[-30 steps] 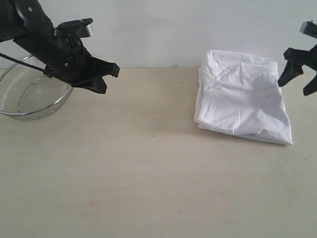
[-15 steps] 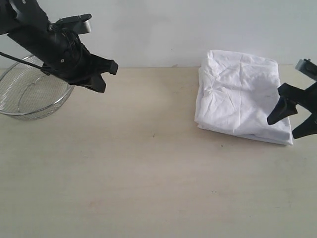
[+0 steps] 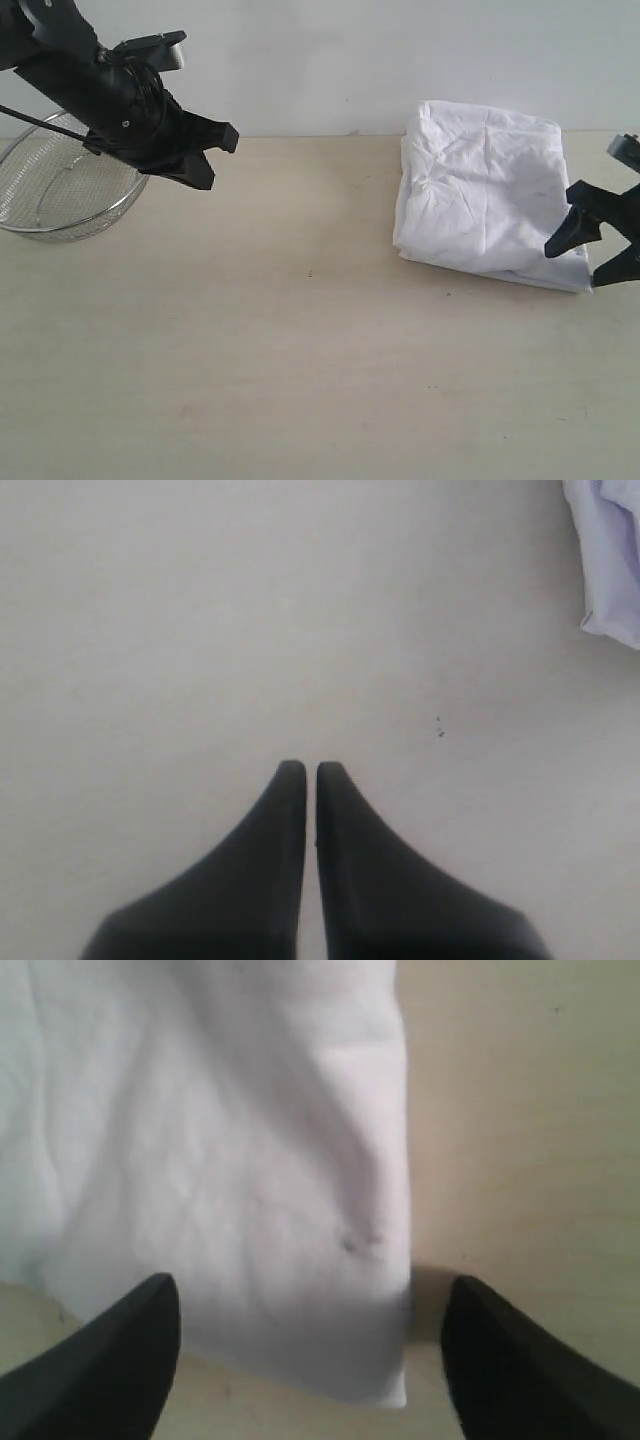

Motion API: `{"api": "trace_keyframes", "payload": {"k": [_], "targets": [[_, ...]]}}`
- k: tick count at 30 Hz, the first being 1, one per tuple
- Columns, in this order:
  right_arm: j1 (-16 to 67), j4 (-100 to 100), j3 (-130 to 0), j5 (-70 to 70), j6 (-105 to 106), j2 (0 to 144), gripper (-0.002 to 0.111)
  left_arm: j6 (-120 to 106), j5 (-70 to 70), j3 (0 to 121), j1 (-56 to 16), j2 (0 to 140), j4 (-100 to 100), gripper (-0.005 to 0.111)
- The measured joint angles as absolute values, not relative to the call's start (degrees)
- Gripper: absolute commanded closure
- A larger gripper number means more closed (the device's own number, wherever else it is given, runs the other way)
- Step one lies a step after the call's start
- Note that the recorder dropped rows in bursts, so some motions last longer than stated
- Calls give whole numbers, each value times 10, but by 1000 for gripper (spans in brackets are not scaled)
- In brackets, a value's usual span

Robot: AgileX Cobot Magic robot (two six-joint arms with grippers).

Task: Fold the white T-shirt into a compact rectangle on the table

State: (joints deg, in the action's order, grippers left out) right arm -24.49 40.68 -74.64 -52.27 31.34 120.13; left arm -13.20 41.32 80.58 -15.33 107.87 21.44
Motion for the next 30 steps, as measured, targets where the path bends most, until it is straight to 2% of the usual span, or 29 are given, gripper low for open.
{"api": "trace_keyframes", "payload": {"k": [2,4,5,14,30], "targets": [[-245,426,-746,-523,321,1206,43,-132,413,806,-153,1079,214,102],[-245,448,-746,-523,335,1212,57,-132,413,806,-153,1079,216,102],[-243,451,-746,-522,339,1214,67,-132,413,806,-153,1079,216,102],[-235,452,-746,-516,345,1217,109,-133,413,806,-153,1079,216,102],[-234,358,-841,-568,327,1217,108,-133,413,806,-153,1079,218,102]]}}
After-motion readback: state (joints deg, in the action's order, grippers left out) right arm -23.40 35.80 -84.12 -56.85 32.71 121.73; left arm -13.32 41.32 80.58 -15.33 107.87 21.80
